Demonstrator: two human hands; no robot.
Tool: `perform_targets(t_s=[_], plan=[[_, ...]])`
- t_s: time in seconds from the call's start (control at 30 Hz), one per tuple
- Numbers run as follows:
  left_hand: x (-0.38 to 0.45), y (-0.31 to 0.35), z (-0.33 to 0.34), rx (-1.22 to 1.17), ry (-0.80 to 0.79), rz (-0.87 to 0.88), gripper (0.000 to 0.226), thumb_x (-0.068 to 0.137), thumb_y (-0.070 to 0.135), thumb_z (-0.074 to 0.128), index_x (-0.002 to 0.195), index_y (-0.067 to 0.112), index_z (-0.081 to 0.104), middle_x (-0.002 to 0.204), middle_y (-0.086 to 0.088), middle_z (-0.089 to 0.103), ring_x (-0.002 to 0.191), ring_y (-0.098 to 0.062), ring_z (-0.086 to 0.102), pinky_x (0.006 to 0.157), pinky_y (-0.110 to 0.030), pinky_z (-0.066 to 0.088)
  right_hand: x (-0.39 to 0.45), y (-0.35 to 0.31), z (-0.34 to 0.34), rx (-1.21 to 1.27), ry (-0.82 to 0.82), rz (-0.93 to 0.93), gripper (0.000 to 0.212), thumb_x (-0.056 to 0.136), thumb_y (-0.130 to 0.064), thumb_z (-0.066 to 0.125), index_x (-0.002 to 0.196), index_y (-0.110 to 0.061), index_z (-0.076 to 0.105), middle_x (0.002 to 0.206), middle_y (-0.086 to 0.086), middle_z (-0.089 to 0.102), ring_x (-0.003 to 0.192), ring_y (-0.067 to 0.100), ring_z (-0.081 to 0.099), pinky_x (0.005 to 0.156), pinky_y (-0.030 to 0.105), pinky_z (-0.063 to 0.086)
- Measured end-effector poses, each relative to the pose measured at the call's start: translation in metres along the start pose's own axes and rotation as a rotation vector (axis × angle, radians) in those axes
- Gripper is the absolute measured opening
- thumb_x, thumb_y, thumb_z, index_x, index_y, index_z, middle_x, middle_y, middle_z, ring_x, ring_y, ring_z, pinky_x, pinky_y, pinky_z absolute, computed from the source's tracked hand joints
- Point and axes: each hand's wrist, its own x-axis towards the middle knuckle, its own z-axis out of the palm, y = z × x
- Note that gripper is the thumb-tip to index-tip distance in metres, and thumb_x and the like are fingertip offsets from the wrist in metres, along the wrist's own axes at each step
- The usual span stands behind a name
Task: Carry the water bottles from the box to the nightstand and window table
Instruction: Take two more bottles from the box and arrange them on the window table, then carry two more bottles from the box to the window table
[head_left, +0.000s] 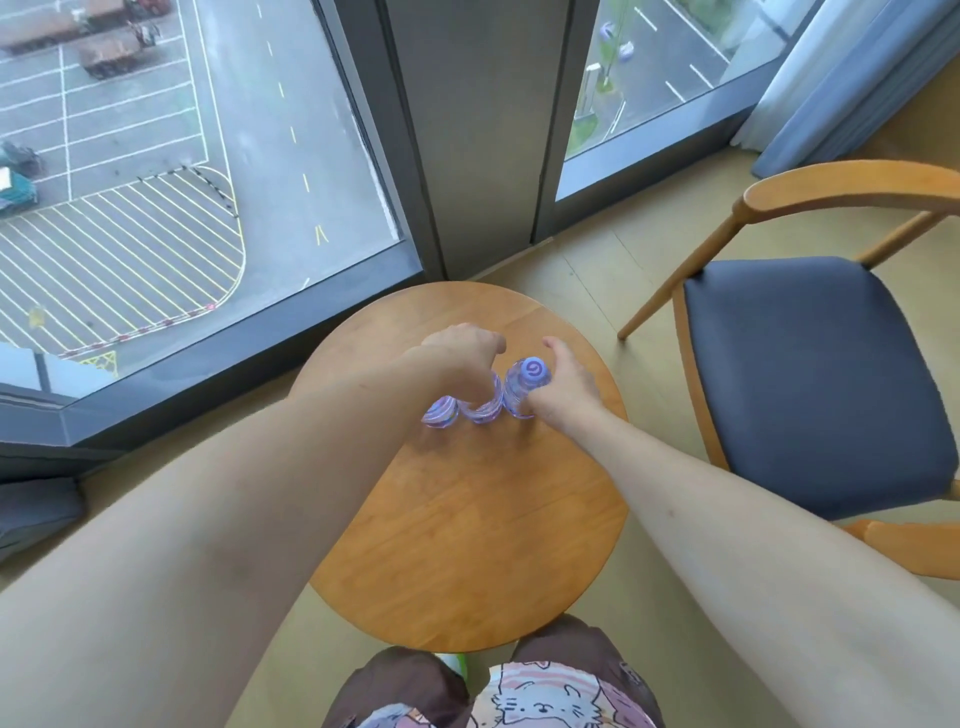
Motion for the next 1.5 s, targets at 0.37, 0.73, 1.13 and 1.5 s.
perform_targets(t_s=[0.37,0.73,1.13,1.5], plan=[[-0.124,-0.026,-0.083,-0.04,0.455,0.024,0.078,0.075,0.031,0.078,0.146,0.019,0.049,0.135,-0.01,0.057,0.123,-0.029,0.056,0.087,-0.034,0.051,-0.116,-0.108,-0.036,-0.079,0.205,-0.222,0.094,0.075,-0.023,0.087,0.154,-0.028,0.038,0.145,0.011,0.054,0.132,0.029,0.05,0.106,0.039,0.045],[-0.267,-0.058,-0.117,-0.221,0.798,-0.253,0.077,0.081,0.029,0.072,0.152,0.024,0.042,0.147,-0.006,0.049,0.129,-0.029,0.051,0.09,-0.037,0.048,-0.187,-0.214,-0.03,-0.279,0.121,-0.674,0.096,0.076,-0.023,0.086,0.155,-0.027,0.033,0.15,0.007,0.05,0.133,0.031,0.051,0.105,0.045,0.048],[-0.443,-0.058,0.019,-0.424,1.114,-0.917,0.074,0.088,0.041,0.071,0.152,0.025,0.038,0.152,-0.008,0.044,0.137,-0.032,0.042,0.108,-0.05,0.044,-0.32,-0.246,0.081,-0.58,-0.279,-1.178,0.097,0.076,-0.022,0.088,0.156,-0.023,0.033,0.153,0.008,0.047,0.138,0.028,0.046,0.112,0.039,0.042],[-0.68,0.024,0.219,-0.503,1.151,-1.505,0.065,0.089,0.041,0.066,0.146,0.024,0.041,0.147,-0.007,0.044,0.134,-0.031,0.039,0.102,-0.048,0.044,-0.557,-0.148,0.192,-0.76,-0.568,-1.601,0.096,0.076,-0.025,0.083,0.156,-0.029,0.028,0.143,0.007,0.05,0.128,0.029,0.051,0.098,0.042,0.052]])
